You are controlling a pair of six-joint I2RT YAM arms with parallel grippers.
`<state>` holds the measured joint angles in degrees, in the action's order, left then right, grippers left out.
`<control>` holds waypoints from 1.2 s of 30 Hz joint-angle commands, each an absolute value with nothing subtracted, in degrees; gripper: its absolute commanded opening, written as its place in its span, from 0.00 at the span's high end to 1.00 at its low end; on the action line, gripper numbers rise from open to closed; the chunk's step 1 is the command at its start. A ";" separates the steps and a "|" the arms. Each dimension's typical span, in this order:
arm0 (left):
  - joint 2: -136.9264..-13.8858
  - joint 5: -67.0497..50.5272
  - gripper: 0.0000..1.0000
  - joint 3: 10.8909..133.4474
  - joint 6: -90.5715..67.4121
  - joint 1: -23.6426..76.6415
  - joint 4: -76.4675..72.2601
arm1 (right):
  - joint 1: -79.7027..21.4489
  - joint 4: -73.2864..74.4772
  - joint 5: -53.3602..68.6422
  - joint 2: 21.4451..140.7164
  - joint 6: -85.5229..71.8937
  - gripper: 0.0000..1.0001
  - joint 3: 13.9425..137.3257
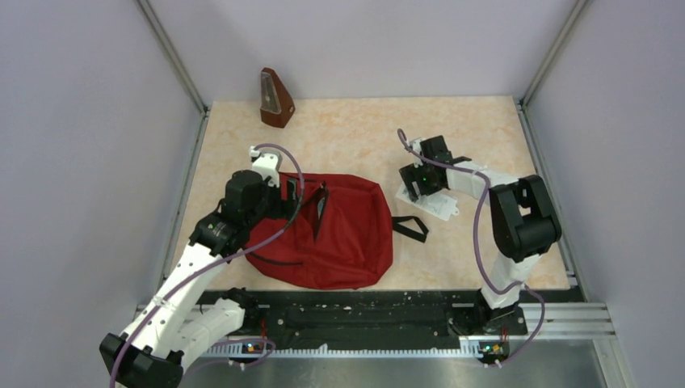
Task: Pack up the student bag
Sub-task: Pick up the stationery from the center of the board.
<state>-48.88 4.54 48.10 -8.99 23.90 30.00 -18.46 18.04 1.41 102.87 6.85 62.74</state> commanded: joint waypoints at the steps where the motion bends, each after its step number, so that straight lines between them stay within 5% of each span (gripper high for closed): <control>1: -48.39 3.82 0.17 47.57 -9.14 23.56 27.49 | -21.63 28.16 -6.33 106.10 3.99 0.20 62.43; 5: -47.84 3.87 0.16 47.38 -9.15 23.64 27.30 | -22.05 29.36 -6.95 106.71 1.40 0.27 61.20; 17: -47.19 3.76 0.17 47.30 -8.93 23.58 27.28 | -22.06 31.63 -5.50 101.45 -7.20 1.00 62.07; 27: -45.78 -11.42 0.17 49.27 -10.79 23.60 23.10 | -22.66 31.71 -6.87 82.71 -8.79 1.00 62.01; 36: -49.73 -24.85 0.16 48.54 -31.22 25.87 4.15 | -30.54 23.69 -4.77 68.42 -16.35 1.00 62.10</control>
<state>-48.60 -17.50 48.01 -19.68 24.34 18.98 -25.89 29.58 -5.91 72.60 -10.35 61.06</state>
